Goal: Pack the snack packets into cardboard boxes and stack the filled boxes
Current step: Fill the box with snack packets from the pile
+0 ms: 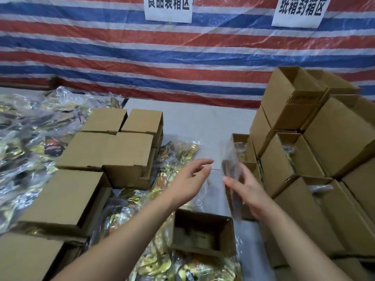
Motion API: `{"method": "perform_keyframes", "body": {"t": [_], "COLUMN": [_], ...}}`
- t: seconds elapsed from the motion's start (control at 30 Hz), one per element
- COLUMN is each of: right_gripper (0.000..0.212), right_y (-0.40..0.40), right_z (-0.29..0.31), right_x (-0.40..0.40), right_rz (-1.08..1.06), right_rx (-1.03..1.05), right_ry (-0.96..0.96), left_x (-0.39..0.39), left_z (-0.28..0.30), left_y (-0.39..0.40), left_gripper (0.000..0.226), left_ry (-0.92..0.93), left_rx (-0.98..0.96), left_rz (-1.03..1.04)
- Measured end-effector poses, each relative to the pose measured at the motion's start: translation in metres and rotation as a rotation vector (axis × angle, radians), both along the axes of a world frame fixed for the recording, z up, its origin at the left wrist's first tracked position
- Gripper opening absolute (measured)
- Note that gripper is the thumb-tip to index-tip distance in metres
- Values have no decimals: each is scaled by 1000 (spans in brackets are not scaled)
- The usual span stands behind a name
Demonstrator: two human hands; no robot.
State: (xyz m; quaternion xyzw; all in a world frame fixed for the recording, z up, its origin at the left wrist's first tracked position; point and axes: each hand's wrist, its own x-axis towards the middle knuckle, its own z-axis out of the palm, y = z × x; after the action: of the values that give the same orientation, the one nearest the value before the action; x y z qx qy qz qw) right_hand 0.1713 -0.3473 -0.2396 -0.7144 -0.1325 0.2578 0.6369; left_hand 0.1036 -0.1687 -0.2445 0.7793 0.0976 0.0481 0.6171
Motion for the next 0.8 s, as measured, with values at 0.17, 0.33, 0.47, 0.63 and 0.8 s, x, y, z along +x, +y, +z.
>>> {"method": "perform_keyframes", "body": {"t": [0.17, 0.33, 0.47, 0.63, 0.8], "right_gripper": [77, 64, 40, 50, 59], "right_y": [-7, 17, 31, 52, 66], "right_z": [-27, -56, -76, -98, -144], "right_x": [-22, -36, -31, -24, -32], "right_rz": [365, 758, 955, 995, 957], "right_rx": [-360, -725, -934, -1091, -1186], "right_ry": [-137, -338, -300, -222, -252], "left_x": [-50, -70, -69, -66, -65], "left_z": [-80, -128, -135, -136, -141], "left_y": [31, 39, 39, 27, 32], "left_gripper": [44, 37, 31, 32, 35], "left_ry": [302, 425, 412, 359, 369], "left_rx": [317, 247, 233, 235, 250], "left_rz": [-71, -93, -26, -3, 1]}}
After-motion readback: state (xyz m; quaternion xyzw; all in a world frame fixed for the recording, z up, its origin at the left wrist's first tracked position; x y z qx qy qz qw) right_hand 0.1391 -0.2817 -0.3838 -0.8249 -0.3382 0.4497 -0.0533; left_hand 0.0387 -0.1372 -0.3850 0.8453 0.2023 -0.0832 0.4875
